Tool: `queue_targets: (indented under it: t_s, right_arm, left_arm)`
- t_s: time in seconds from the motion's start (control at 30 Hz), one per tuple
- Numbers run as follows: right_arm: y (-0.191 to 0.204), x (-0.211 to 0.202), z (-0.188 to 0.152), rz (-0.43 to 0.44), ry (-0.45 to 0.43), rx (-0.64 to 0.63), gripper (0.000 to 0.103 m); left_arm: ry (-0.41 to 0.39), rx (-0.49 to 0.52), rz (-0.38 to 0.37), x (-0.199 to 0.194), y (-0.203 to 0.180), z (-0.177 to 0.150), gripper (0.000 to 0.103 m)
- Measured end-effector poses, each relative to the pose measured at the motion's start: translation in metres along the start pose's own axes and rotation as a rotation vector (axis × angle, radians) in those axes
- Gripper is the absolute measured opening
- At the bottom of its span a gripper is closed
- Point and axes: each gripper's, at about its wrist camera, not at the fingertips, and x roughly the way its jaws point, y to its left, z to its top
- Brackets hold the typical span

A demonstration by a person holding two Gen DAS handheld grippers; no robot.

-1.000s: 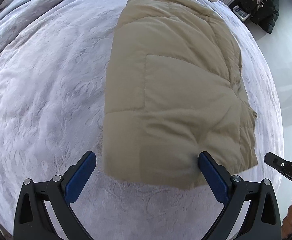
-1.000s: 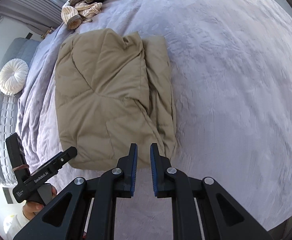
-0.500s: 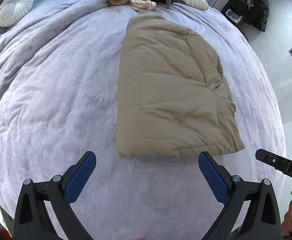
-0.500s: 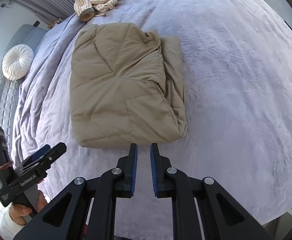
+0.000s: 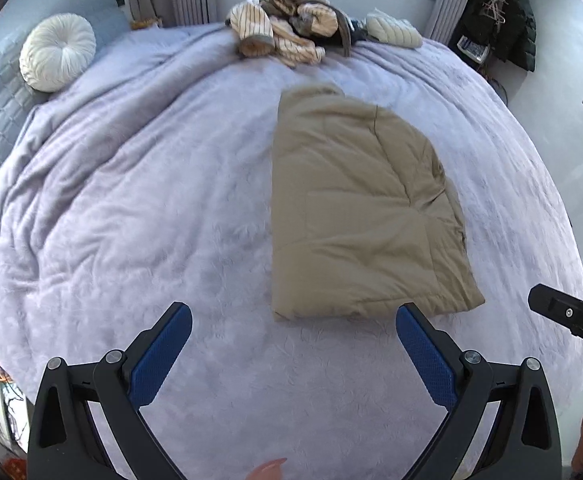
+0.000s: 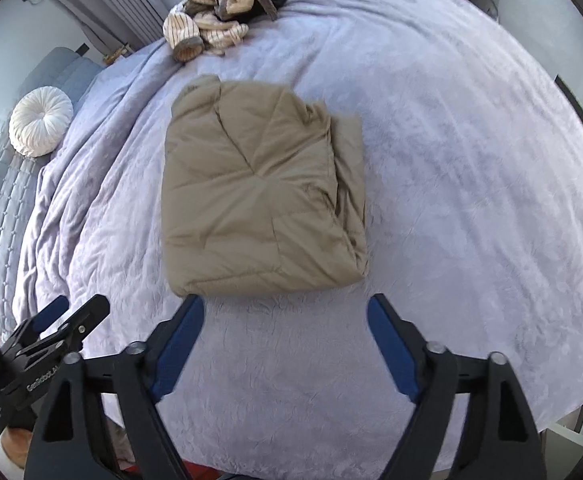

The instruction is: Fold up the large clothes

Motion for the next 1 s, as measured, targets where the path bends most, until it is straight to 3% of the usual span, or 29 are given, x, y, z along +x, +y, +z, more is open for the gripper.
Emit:
queue_targets:
  t_s: [0.27, 0.6, 1.0]
  right_arm:
    - [0.013, -0.040, 0.001, -0.064, -0.128, -0.016, 0.088]
    - [0.029, -0.066, -0.007, -0.117, -0.166, -0.042, 0.088]
    - [0.038, -0.071, -0.015, -0.156, -0.176, -0.049, 0.088]
  left_arm:
    - [0.011, 0.025, 0.003, -0.021, -0.009, 0.004, 0.102]
    - [-0.017, -0.014, 0.010, -0.051, -0.006, 0.015, 0.102]
    - [-0.036, -0.006, 0.019, -0.063, -0.007, 0.011, 0.102]
